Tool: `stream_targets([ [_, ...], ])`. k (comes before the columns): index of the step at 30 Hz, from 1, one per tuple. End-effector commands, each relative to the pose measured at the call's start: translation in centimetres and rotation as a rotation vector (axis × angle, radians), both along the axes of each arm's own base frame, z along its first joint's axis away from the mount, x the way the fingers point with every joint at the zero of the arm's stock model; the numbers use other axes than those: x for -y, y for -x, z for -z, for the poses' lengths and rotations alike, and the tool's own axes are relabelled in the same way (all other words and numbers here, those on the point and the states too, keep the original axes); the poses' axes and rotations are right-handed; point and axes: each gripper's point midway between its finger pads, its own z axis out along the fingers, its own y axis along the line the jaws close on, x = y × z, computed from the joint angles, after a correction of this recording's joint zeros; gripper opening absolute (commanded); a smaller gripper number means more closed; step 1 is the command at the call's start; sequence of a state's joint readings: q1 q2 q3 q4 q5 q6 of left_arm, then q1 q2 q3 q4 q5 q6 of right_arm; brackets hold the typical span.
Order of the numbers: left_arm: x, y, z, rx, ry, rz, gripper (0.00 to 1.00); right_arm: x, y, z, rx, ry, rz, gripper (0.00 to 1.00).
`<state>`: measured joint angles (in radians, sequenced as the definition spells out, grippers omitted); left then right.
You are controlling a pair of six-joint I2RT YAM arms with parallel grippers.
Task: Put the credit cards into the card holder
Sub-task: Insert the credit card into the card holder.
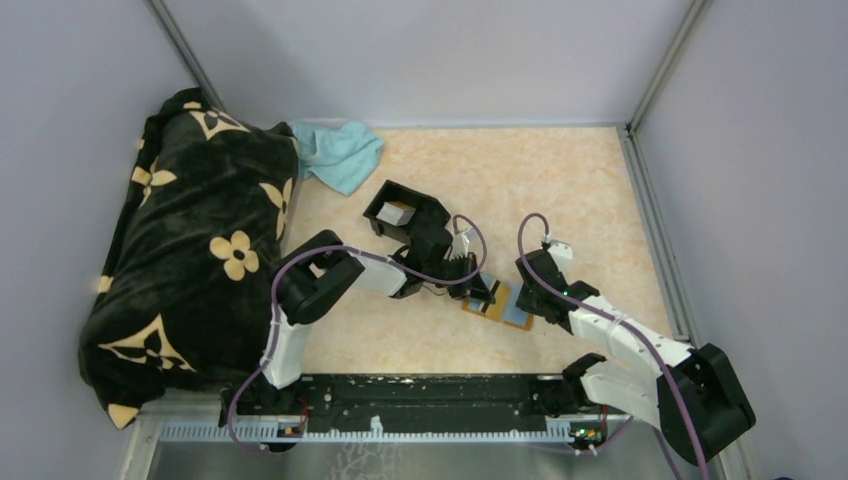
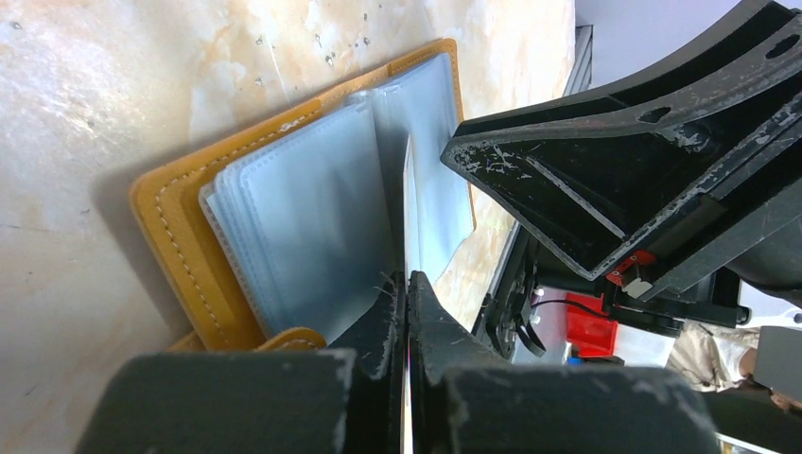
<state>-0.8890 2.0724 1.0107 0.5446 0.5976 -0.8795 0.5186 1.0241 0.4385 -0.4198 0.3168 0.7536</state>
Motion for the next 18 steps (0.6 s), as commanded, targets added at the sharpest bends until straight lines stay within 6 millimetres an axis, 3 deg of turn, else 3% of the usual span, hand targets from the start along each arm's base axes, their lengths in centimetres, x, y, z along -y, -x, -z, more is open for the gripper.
stream_targets([
  [1, 0.4, -0.2, -0.3, -0.001, 0.039, 0.011, 0.0, 0.3, -0.1, 0.1, 0.0, 0.008, 0.018, 0.21],
  [18, 1.1, -1.5, -0.4, -0.019, 0.063, -0.031, 0.0, 0.2, 0.0, 0.4, -0.009, 0.005, 0.01, 0.21],
])
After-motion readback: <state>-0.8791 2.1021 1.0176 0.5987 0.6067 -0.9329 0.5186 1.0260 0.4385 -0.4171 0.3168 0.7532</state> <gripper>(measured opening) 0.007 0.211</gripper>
